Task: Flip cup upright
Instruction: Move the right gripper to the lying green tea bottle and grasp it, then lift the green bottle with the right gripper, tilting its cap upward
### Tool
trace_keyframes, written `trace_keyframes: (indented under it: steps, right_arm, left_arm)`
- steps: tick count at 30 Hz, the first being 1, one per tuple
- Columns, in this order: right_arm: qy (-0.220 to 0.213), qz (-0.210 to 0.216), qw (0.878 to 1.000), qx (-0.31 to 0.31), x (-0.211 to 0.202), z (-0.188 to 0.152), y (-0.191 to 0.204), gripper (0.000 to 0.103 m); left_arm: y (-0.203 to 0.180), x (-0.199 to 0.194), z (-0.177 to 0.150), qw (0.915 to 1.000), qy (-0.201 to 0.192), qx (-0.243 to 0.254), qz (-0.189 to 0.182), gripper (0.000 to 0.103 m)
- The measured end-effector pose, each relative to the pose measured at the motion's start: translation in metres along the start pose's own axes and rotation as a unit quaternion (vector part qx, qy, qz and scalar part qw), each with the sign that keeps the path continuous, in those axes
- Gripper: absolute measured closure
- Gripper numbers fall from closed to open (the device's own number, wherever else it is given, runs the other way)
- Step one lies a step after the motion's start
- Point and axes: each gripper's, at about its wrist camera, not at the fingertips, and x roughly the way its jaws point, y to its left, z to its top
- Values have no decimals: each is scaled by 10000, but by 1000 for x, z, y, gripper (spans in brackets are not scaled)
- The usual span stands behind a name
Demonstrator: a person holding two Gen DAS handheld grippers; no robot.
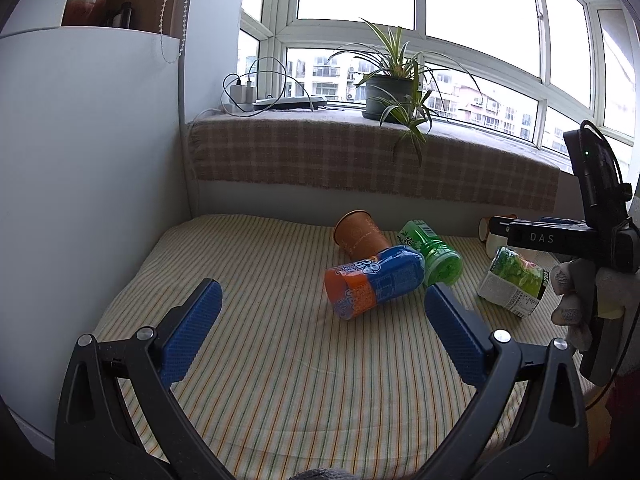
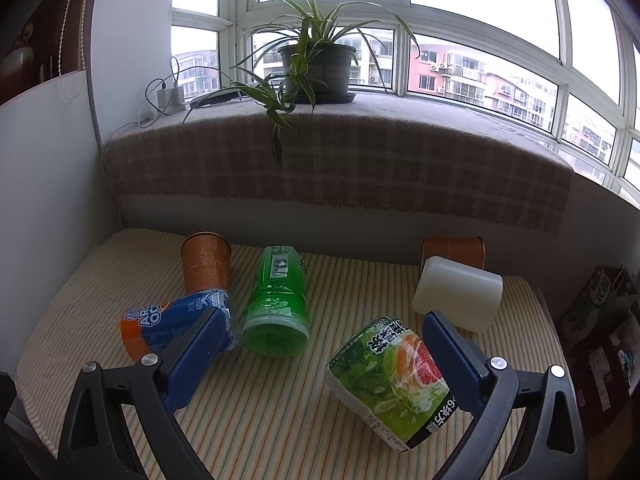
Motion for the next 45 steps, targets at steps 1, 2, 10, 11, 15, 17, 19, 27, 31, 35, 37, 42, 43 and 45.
trace_keyframes:
  steps: [1, 2, 10, 11, 15, 17, 19, 27, 31, 35, 37, 42, 43, 45]
  right_arm:
    - [64, 48, 10000, 1, 5, 3, 0, 6]
    - [128, 73, 9999, 3, 10, 5, 1, 6]
    - [786, 442, 9959, -14, 58, 28, 3, 14]
    - [912, 512, 9945, 39, 66, 31, 2, 15]
    - [1379, 688, 9880, 141, 96, 41, 2, 20]
    - [1601, 753, 9841, 188, 111, 45, 5, 22]
    - [1842, 864, 9787, 275, 126, 49, 6, 24]
    - [2521, 891, 9631, 317, 180, 52, 21, 31]
    - [2679, 881, 9590, 288, 194, 48, 28, 35]
    - [2786, 981, 9548, 340, 203, 44, 33, 37]
    - [2796, 978, 9546, 309, 205, 43, 36, 38]
    - [2807, 1062, 9534, 323, 204, 42, 35, 44]
    - [2800, 1076, 9534, 331, 205, 40, 36, 44]
    - [2791, 1117, 9531, 342, 201, 40, 32, 44]
  left_arm:
    - [1, 0, -1, 10000, 14, -2, 9, 0]
    - [3, 0, -2, 10000, 34, -2, 15, 0]
    - [10, 0, -7, 9997, 212, -87, -51, 0]
    - [11, -1, -7, 9997, 237, -89, -65, 0]
    - [11, -2, -10, 9994, 331, -94, -104, 0]
    - [11, -3, -11, 9992, 366, -101, -122, 0]
    - [11, -3, -13, 9991, 395, -97, -120, 0]
    - [18, -4, -14, 9990, 418, -152, -50, 0]
    - [25, -4, -15, 9989, 412, -207, 10, 0]
    - [28, -1, -14, 9988, 427, -238, 44, 0]
    - [28, -1, -14, 9987, 434, -244, 45, 0]
    - [28, 0, -14, 9988, 430, -239, 39, 0]
    - [28, 0, -14, 9988, 428, -230, 35, 0]
    - [27, 0, -14, 9989, 422, -212, 38, 0]
